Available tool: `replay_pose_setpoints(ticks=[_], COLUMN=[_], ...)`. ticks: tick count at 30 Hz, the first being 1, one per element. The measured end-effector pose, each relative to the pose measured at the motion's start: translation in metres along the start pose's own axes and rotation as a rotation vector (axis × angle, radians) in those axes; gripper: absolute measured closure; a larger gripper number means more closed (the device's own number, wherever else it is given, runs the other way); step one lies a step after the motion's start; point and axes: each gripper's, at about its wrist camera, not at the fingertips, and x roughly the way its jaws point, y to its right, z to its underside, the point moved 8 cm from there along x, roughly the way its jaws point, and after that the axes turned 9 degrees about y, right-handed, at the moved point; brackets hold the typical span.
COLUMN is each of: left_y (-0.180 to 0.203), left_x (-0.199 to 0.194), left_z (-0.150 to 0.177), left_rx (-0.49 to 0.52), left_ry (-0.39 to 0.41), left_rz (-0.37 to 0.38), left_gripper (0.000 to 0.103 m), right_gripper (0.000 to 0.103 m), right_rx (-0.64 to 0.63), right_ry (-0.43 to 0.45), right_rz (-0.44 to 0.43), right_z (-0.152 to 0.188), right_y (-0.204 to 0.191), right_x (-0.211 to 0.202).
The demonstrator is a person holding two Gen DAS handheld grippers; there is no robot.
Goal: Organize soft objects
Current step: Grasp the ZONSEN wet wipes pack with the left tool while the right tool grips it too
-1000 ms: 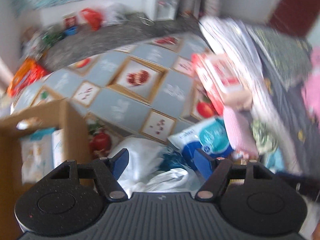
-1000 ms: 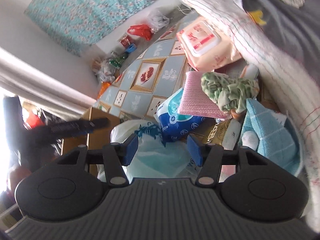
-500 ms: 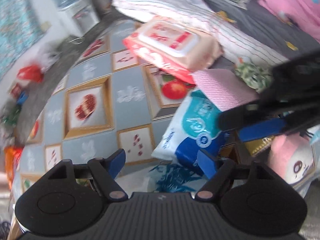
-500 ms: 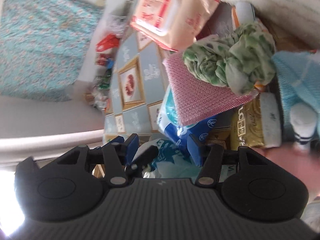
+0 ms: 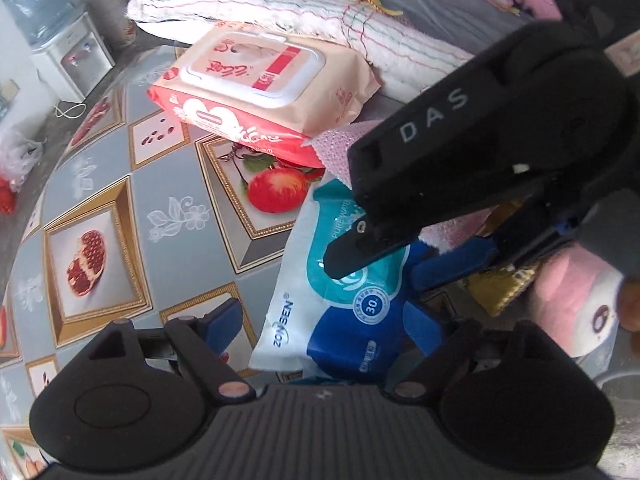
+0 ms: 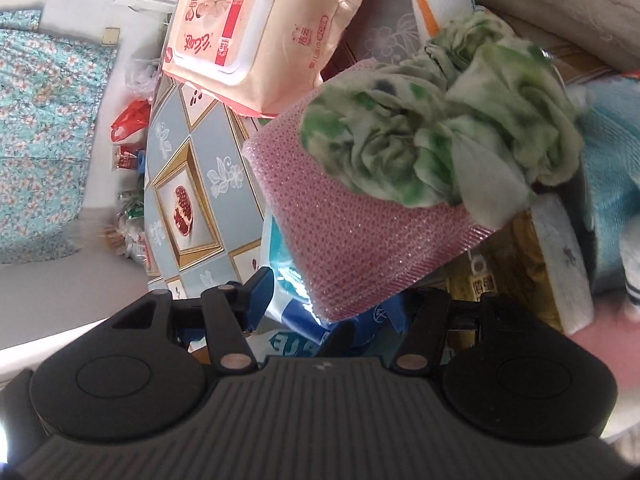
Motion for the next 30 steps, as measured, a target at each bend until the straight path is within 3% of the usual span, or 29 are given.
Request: replay_pose_setpoints(ticks=[7, 13, 21, 30], left_y=[0.002, 0.004, -0.005, -0.010], left_x=[0.021, 0.031, 0.025, -0.005], left_z=[0.002, 0.003, -0.001, -0.010], left_rx=[-0.010, -0.002, -0.070, -0.070], left_ry=[-0.020, -0.017, 0.017, 0.080], left_rz=[0.047, 0.036, -0.003, -0.073], left_gripper=[0.014, 0.015, 0.030, 0.034], right_gripper=[0.045, 0.044, 0.053, 0.059], right_rx=[-0.005, 0.014, 0.049, 0.043], right_ry=[0.024, 0.022, 0.035, 0.048], right_rz=[0.021, 0.006, -0.070, -0.187], right_z=[-0.007, -0.010, -0.014, -0.016], right_y=[0.005, 0.011, 0.006, -0.009], right_x=[0.014, 0.022, 0.032, 0.013])
